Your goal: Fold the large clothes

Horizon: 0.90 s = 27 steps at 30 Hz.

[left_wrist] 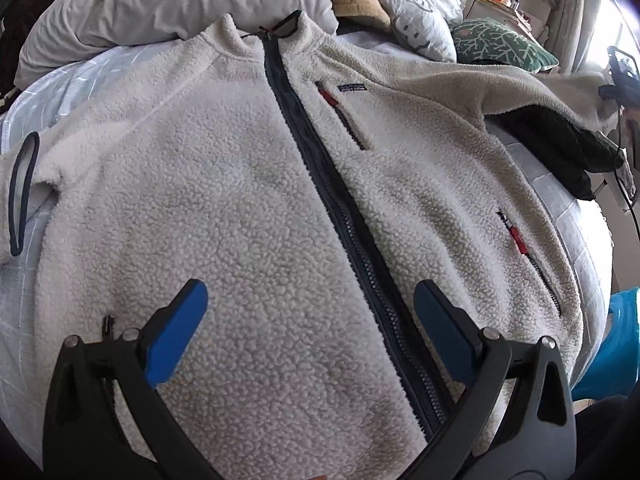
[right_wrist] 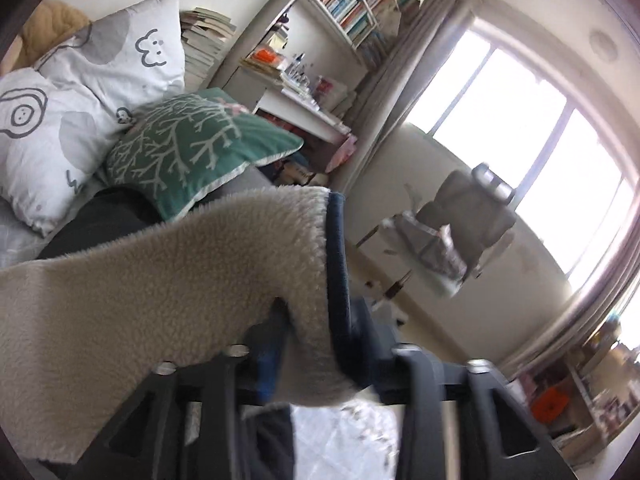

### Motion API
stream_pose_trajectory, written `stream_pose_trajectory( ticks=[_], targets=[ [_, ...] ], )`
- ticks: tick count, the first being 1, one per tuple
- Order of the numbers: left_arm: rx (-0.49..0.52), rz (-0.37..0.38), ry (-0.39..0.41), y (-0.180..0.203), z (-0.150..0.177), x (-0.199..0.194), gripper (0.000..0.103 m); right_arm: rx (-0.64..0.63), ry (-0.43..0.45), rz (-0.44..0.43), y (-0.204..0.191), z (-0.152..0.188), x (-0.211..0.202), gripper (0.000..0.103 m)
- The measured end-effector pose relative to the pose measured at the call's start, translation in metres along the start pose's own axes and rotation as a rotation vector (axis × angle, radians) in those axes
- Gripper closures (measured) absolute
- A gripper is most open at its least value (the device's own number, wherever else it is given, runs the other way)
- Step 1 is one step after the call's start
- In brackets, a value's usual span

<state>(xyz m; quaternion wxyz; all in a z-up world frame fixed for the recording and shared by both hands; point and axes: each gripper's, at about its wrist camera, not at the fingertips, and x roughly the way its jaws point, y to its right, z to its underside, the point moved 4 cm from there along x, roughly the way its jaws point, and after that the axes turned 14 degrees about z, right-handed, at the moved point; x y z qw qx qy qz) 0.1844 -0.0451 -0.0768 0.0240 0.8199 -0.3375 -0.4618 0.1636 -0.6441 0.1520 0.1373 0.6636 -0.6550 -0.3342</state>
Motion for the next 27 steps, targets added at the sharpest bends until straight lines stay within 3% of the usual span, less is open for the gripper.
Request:
stream_pose_trajectory(
  ticks=[1, 2, 7, 12, 16, 21, 25, 26, 27],
  targets=[
    [-0.003, -0.002, -0.003, 0.000, 0.000, 0.000, 0.001, 0.008, 0.003, -0.038, 0.000, 0.005, -0.005, 0.039],
    [-0.009, -0.007, -0.004, -0.002, -0.001, -0.002, 0.001, 0.015, 0.014, -0.070, 0.002, 0.011, -0.013, 0.035],
    [-0.040, -0.035, 0.025, -0.012, -0.007, -0.017, 0.001, -0.010, 0.024, -0.242, 0.002, 0.034, -0.061, 0.029],
    [-0.068, -0.119, 0.070, -0.036, -0.017, -0.040, 0.001, -0.018, -0.019, -0.463, -0.003, 0.075, -0.133, 0.026],
    [-0.066, -0.247, 0.097, -0.065, -0.023, -0.060, 0.001, -0.011, -0.073, -0.633, -0.015, 0.111, -0.190, 0.025],
    [-0.030, -0.496, 0.129, -0.127, -0.023, -0.080, 0.001, -0.024, -0.099, -0.837, -0.035, 0.173, -0.265, 0.020],
    [-0.044, -0.585, 0.120, -0.179, -0.009, -0.087, 0.008, -0.081, -0.071, -0.879, -0.063, 0.222, -0.295, 0.020],
    [-0.044, -0.603, 0.113, -0.191, -0.006, -0.088, 0.014, -0.112, -0.075, -0.863, -0.073, 0.237, -0.298, 0.020],
    [-0.046, -0.613, 0.107, -0.201, -0.002, -0.088, 0.027, -0.155, -0.099, -0.838, -0.082, 0.245, -0.301, 0.021]
  ],
)
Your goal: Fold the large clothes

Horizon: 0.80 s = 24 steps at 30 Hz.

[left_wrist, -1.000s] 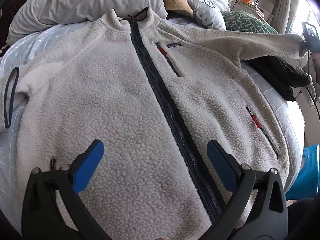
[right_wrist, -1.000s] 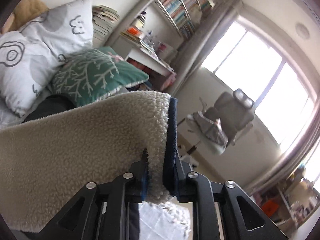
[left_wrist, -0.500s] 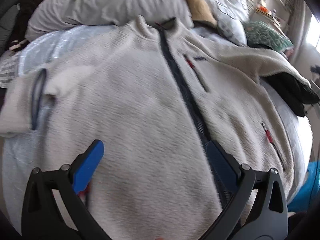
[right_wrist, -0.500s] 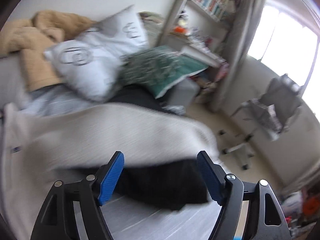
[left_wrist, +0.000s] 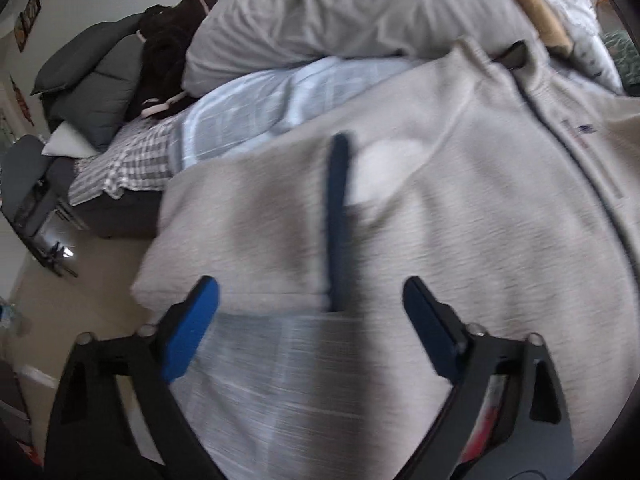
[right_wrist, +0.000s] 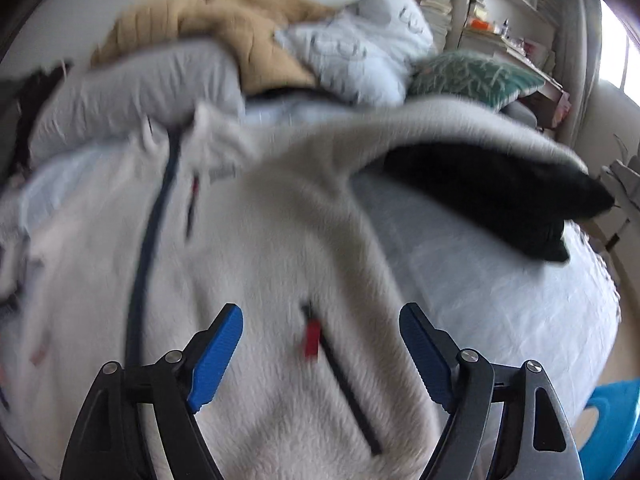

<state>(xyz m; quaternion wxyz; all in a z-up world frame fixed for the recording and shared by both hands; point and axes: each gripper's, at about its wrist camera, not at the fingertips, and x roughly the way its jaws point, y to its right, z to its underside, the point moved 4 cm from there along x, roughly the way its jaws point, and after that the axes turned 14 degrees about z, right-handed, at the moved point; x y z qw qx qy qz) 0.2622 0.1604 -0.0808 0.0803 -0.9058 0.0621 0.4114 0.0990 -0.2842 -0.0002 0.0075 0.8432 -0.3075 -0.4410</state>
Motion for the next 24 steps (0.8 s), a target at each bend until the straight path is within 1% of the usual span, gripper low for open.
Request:
stream_pose_trajectory(
  ticks=[1, 2, 3, 4, 5, 6, 7, 9, 11, 13, 14, 15, 16, 17, 18, 19, 20, 21, 22, 23, 24],
  targets=[
    [-0.004, -0.001, -0.007, -0.009, 0.004, 0.003, 0.038, -0.032, -0.033, 0.000, -0.009, 0.002, 0.004, 0.021],
    [-0.020, 0.027, -0.018, -0.017, 0.006, 0.006, 0.060, -0.055, -0.024, -0.034, -0.016, 0.001, 0.003, 0.022],
    [-0.057, 0.067, -0.023, -0.029, 0.007, 0.006, 0.092, -0.064, 0.014, -0.050, -0.020, -0.003, 0.000, 0.022],
    [-0.091, 0.071, -0.017, -0.039, 0.006, 0.003, 0.093, -0.074, 0.045, -0.021, -0.020, -0.005, -0.003, 0.022],
    [-0.140, 0.058, 0.029, -0.057, 0.001, -0.008, 0.094, -0.089, 0.065, 0.019, -0.021, -0.008, -0.003, 0.022],
    [-0.162, 0.051, 0.071, -0.068, -0.005, -0.017, 0.094, -0.099, 0.080, 0.041, -0.021, -0.009, -0.003, 0.022],
    [-0.173, 0.026, 0.109, -0.080, -0.012, -0.026, 0.094, -0.104, 0.089, 0.049, -0.021, -0.011, -0.003, 0.022],
    [-0.149, -0.073, 0.161, -0.108, -0.029, -0.042, 0.099, -0.094, 0.080, 0.042, -0.018, -0.013, 0.000, 0.022],
    [-0.125, -0.175, 0.168, -0.139, -0.044, -0.050, 0.099, -0.070, 0.052, 0.015, -0.014, -0.013, 0.005, 0.022],
    [-0.157, -0.255, 0.165, -0.179, -0.057, -0.058, 0.099, -0.063, 0.031, -0.014, -0.014, -0.012, 0.012, 0.022],
    [-0.184, -0.310, 0.160, -0.200, -0.061, -0.062, 0.099, -0.065, 0.024, -0.021, -0.014, -0.012, 0.011, 0.022],
    [-0.210, -0.357, 0.153, -0.215, -0.060, -0.064, 0.095, -0.068, 0.017, -0.024, -0.015, -0.012, 0.013, 0.022],
    [-0.255, -0.403, 0.134, -0.232, -0.059, -0.067, 0.087, -0.070, 0.012, -0.023, -0.016, -0.012, 0.015, 0.022],
    [-0.317, -0.408, 0.109, -0.244, -0.054, -0.068, 0.060, -0.072, 0.008, -0.021, -0.017, -0.012, 0.016, 0.022],
    [-0.368, -0.382, 0.102, -0.252, -0.046, -0.068, 0.029, -0.072, 0.007, -0.021, -0.018, -0.013, 0.017, 0.022],
    [-0.423, -0.322, 0.106, -0.255, -0.038, -0.068, 0.020, -0.069, 0.008, -0.023, -0.019, -0.014, 0.016, 0.022],
    [-0.456, -0.261, 0.110, -0.252, -0.031, -0.067, 0.017, -0.067, 0.010, -0.027, -0.019, -0.015, 0.016, 0.022],
    [-0.502, -0.176, 0.093, -0.249, -0.020, -0.061, 0.017, -0.063, 0.011, -0.029, -0.019, -0.016, 0.016, 0.021],
    [-0.541, -0.113, 0.060, -0.243, -0.010, -0.055, 0.017, -0.061, 0.009, -0.029, -0.020, -0.017, 0.017, 0.021],
    [-0.603, -0.026, 0.014, -0.236, 0.003, -0.044, 0.017, -0.060, 0.004, -0.028, -0.021, -0.017, 0.019, 0.021],
    [-0.649, 0.035, -0.009, -0.230, 0.011, -0.036, 0.017, -0.061, -0.001, -0.030, -0.022, -0.017, 0.020, 0.021]
  ],
)
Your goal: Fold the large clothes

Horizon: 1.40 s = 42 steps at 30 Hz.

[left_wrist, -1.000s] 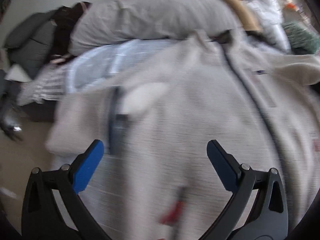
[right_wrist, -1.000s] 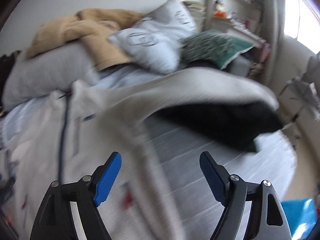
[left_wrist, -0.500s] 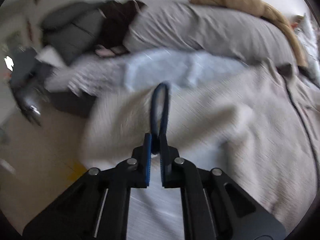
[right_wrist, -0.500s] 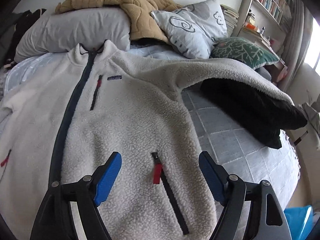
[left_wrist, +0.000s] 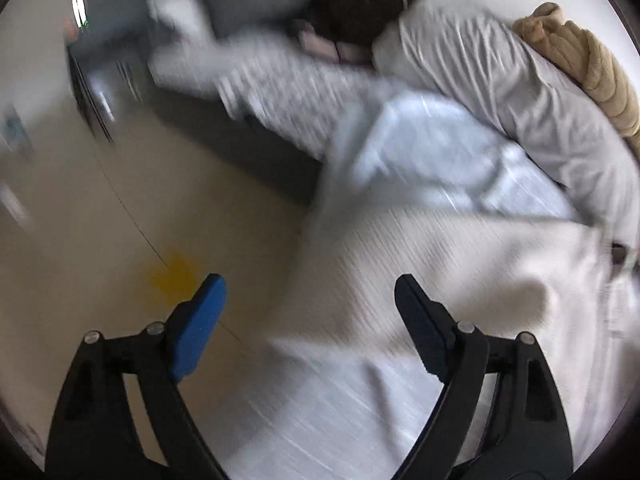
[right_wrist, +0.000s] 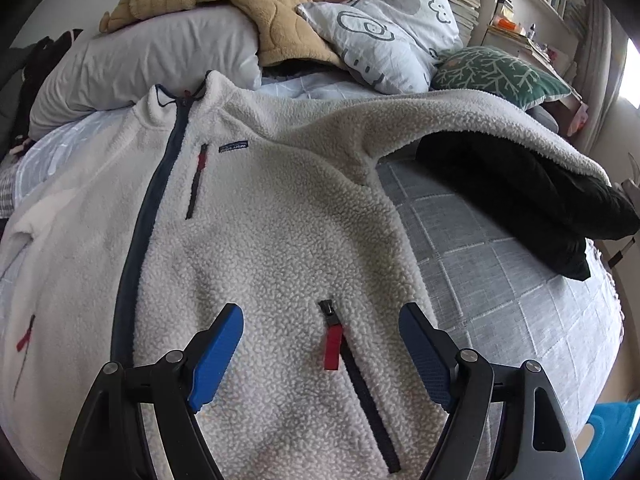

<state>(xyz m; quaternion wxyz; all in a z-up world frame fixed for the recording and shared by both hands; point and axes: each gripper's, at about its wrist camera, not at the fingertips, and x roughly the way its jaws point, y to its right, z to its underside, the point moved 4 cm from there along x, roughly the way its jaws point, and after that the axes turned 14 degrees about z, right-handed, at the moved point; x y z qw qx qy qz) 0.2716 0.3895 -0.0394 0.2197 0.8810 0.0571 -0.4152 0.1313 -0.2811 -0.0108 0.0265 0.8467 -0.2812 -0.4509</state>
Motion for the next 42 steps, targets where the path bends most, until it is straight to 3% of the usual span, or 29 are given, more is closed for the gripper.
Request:
stream_pose_trajectory(
  ticks=[3, 5, 9, 11, 13, 14, 16, 19, 21, 23, 25, 26, 27, 36, 42],
  targets=[
    [-0.195, 0.195, -0.134, 0.004, 0.036, 0.028, 0.017, -0.005, -0.011, -0.006, -0.004, 0.001, 0.002, 0.021],
    [-0.311, 0.287, -0.195, 0.009, 0.057, 0.048, 0.017, -0.009, -0.010, -0.008, -0.006, 0.001, 0.001, 0.021],
    [-0.496, 0.379, -0.182, 0.006, 0.077, 0.067, 0.024, -0.015, -0.002, -0.007, -0.006, 0.001, -0.001, 0.021],
    [-0.567, 0.389, -0.135, -0.003, 0.079, 0.075, 0.031, -0.015, -0.006, 0.000, -0.004, 0.002, 0.001, 0.021],
    [-0.607, 0.388, -0.066, -0.012, 0.070, 0.079, 0.064, -0.016, -0.018, 0.008, -0.002, 0.002, 0.005, 0.021],
    [-0.613, 0.362, -0.033, -0.017, 0.064, 0.079, 0.086, -0.017, -0.025, 0.011, -0.001, 0.002, 0.007, 0.021],
    [-0.605, 0.383, 0.051, -0.019, 0.045, 0.075, 0.089, -0.021, -0.034, 0.017, 0.000, 0.002, 0.011, 0.021],
    [-0.458, 0.396, 0.245, -0.006, 0.011, 0.046, 0.091, -0.027, -0.034, 0.029, 0.002, 0.001, 0.014, 0.021],
    [-0.368, 0.398, 0.315, 0.004, -0.009, 0.040, 0.090, -0.032, -0.037, 0.037, 0.003, 0.001, 0.016, 0.021],
    [-0.259, 0.272, 0.257, 0.015, -0.016, 0.050, 0.082, -0.044, -0.044, 0.041, 0.002, 0.002, 0.020, 0.021],
    [-0.244, 0.195, 0.157, 0.020, -0.011, 0.066, 0.054, -0.048, -0.056, 0.035, 0.003, 0.002, 0.022, 0.021],
    [-0.254, 0.193, 0.095, 0.021, -0.005, 0.072, 0.036, -0.048, -0.062, 0.026, 0.003, 0.003, 0.023, 0.021],
    [-0.267, 0.212, 0.036, 0.023, 0.006, 0.076, 0.032, -0.044, -0.068, 0.009, 0.006, 0.003, 0.023, 0.021],
    [-0.128, 0.283, -0.232, 0.065, 0.084, 0.049, 0.030, 0.017, -0.175, -0.155, 0.030, 0.017, 0.032, 0.021],
    [-0.040, 0.418, -0.456, 0.102, 0.148, 0.019, 0.028, 0.055, -0.274, -0.272, 0.051, 0.039, 0.040, 0.021]
  ],
)
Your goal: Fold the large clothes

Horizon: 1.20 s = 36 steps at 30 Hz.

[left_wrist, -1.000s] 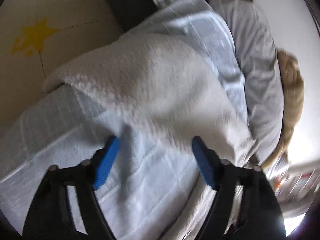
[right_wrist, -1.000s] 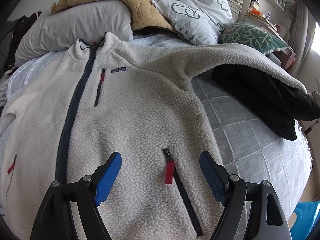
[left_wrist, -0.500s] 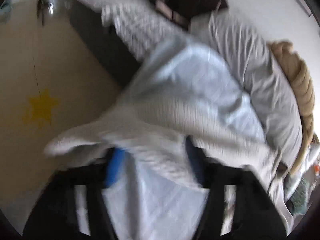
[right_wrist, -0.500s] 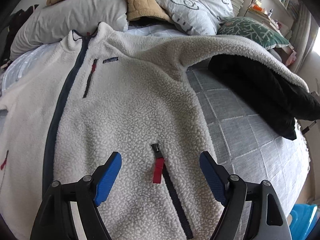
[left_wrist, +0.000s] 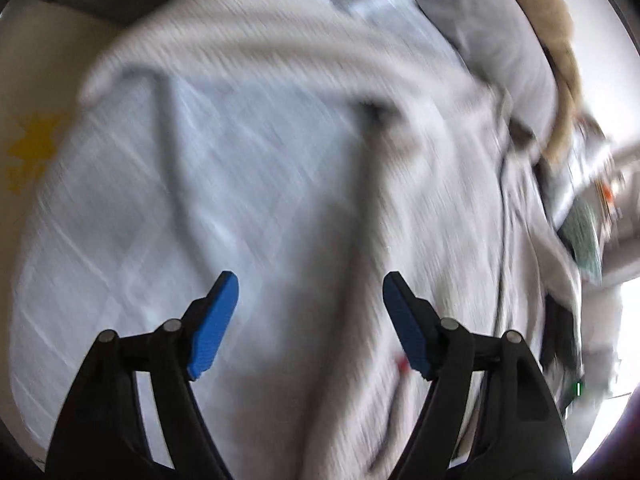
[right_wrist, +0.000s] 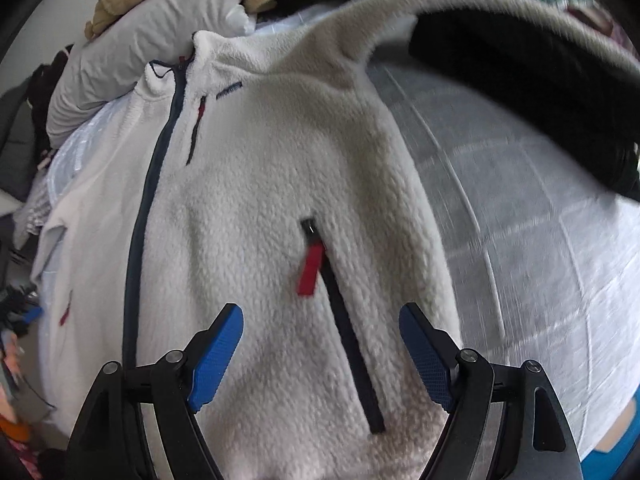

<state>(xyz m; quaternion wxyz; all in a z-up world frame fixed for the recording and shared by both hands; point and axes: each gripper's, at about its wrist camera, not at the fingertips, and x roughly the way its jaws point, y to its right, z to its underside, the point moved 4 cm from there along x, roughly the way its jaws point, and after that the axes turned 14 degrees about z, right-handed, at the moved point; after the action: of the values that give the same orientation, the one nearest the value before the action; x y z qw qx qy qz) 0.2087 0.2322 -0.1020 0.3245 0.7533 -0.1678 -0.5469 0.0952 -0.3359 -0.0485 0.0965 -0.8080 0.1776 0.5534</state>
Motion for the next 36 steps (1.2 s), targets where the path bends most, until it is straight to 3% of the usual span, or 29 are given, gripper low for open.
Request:
stream_pose_trajectory(
  ticks=[8, 11, 13, 16, 18, 19, 20, 21, 22, 24, 28, 30, 34, 36],
  targets=[
    [0.110, 0.083, -0.184, 0.007, 0.067, 0.032, 0.028, 0.069, -0.032, -0.011, 0.045, 0.019, 0.001, 0.021],
    [0.143, 0.127, -0.196, 0.007, 0.081, 0.030, 0.028, 0.092, -0.038, 0.010, 0.064, 0.028, 0.003, 0.021],
    [0.144, 0.165, -0.215, 0.009, 0.087, 0.028, 0.028, 0.103, -0.066, -0.040, 0.074, 0.038, 0.008, 0.021],
    [0.109, 0.273, -0.322, 0.014, 0.109, 0.033, 0.035, 0.108, -0.169, -0.141, 0.072, 0.053, 0.017, 0.021],
    [0.117, 0.291, -0.378, 0.020, 0.125, 0.035, 0.042, 0.108, -0.268, -0.177, 0.067, 0.070, 0.029, 0.021],
    [0.133, 0.285, -0.395, 0.024, 0.131, 0.037, 0.046, 0.082, -0.259, -0.163, 0.063, 0.073, 0.028, 0.021],
    [0.148, 0.273, -0.406, 0.027, 0.137, 0.036, 0.063, 0.057, -0.247, -0.148, 0.060, 0.076, 0.026, 0.023],
    [0.147, 0.267, -0.407, 0.029, 0.141, 0.037, 0.079, 0.049, -0.252, -0.145, 0.058, 0.080, 0.025, 0.038],
    [0.138, 0.266, -0.399, 0.029, 0.142, 0.035, 0.080, 0.059, -0.262, -0.151, 0.058, 0.083, 0.024, 0.067],
    [0.139, 0.262, -0.353, 0.035, 0.140, 0.022, 0.084, 0.104, -0.268, -0.207, 0.060, 0.084, 0.018, 0.083],
    [0.203, 0.317, -0.255, 0.062, 0.135, -0.023, 0.086, 0.081, -0.129, -0.222, 0.065, 0.079, -0.033, 0.086],
    [0.227, 0.315, -0.247, 0.068, 0.139, -0.041, 0.086, 0.073, -0.108, -0.239, 0.068, 0.083, -0.052, 0.086],
    [0.247, 0.244, -0.335, 0.056, 0.159, -0.042, 0.086, 0.008, -0.135, -0.200, 0.071, 0.105, -0.066, 0.086],
    [0.261, 0.141, -0.389, 0.038, 0.171, -0.026, 0.081, -0.011, -0.189, -0.175, 0.069, 0.111, -0.055, 0.085]
  ],
)
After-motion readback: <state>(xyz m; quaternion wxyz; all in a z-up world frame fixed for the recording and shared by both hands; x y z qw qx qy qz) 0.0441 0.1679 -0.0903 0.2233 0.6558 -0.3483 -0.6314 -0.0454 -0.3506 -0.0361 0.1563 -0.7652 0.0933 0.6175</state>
